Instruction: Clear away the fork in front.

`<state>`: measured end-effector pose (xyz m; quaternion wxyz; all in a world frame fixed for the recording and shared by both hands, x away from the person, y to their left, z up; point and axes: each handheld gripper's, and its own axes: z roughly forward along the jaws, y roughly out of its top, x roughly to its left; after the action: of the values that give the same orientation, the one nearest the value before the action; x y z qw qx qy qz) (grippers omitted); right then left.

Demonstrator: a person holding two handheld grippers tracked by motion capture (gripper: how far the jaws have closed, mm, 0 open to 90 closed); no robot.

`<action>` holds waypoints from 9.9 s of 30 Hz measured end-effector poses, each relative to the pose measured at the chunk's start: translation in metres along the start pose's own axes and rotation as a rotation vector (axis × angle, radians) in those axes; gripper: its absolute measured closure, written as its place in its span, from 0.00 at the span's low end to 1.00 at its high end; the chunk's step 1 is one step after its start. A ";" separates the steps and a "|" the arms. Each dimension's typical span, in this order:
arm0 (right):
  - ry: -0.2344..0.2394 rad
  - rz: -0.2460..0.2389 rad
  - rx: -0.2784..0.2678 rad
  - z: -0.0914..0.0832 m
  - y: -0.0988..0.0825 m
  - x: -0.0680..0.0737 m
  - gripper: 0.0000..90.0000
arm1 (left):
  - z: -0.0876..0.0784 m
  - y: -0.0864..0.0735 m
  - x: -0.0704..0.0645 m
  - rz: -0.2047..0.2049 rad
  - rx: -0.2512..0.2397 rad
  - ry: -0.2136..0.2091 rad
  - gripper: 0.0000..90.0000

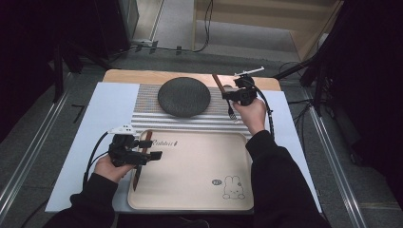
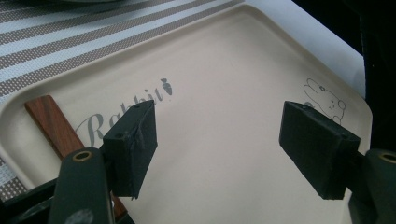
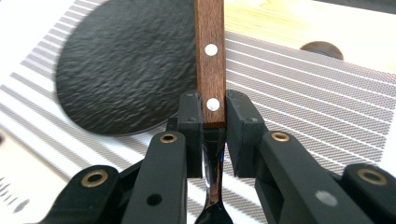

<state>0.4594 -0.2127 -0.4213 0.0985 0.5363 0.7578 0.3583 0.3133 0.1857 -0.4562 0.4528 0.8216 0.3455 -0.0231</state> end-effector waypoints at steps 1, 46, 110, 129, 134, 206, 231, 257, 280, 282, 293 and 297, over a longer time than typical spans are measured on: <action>0.009 -0.009 -0.008 -0.003 -0.001 0.003 0.84 | 0.001 0.001 0.000 -0.001 -0.001 0.000 0.31; 0.210 -0.174 -0.093 -0.041 -0.069 0.067 0.84 | 0.021 0.071 -0.004 -0.001 -0.020 0.029 0.31; 0.309 -0.372 -0.254 -0.035 -0.109 0.147 0.84 | 0.039 0.092 -0.021 -0.191 -0.151 -0.196 0.87; 0.362 -0.353 -0.198 -0.047 -0.112 0.125 0.49 | 0.022 0.095 -0.017 -0.155 -0.139 -0.182 0.89; 0.360 -0.348 -0.175 -0.054 -0.119 0.115 0.46 | 0.019 0.094 -0.016 -0.143 -0.115 -0.196 0.89; 0.245 -0.213 -0.046 -0.088 -0.211 0.039 0.28 | 0.058 0.029 0.020 -0.127 0.096 -0.085 0.67; 0.242 -0.204 -0.049 -0.088 -0.210 0.037 0.28 | 0.078 0.020 0.025 -0.065 0.159 -0.002 0.43; 0.228 -0.192 -0.049 -0.091 -0.214 0.035 0.28 | 0.086 0.033 -0.024 0.072 0.147 -0.101 0.42; 0.225 -0.194 -0.047 -0.091 -0.214 0.035 0.28 | 0.104 0.021 -0.021 0.151 0.384 -0.114 1.00; 0.227 -0.200 -0.048 -0.090 -0.213 0.035 0.28 | 0.103 0.021 -0.020 0.143 0.379 -0.109 1.00; 0.243 -0.219 -0.040 -0.084 -0.207 0.038 0.28 | 0.081 0.015 -0.002 0.098 0.363 -0.054 1.00; 0.254 -0.230 -0.035 -0.080 -0.203 0.039 0.28 | 0.072 0.012 0.005 0.075 0.355 -0.037 1.00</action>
<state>0.2497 -0.2471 -0.4859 0.0518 0.3945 0.8142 0.4229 0.3442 0.1297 -0.4919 0.3074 0.9004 0.2969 -0.0819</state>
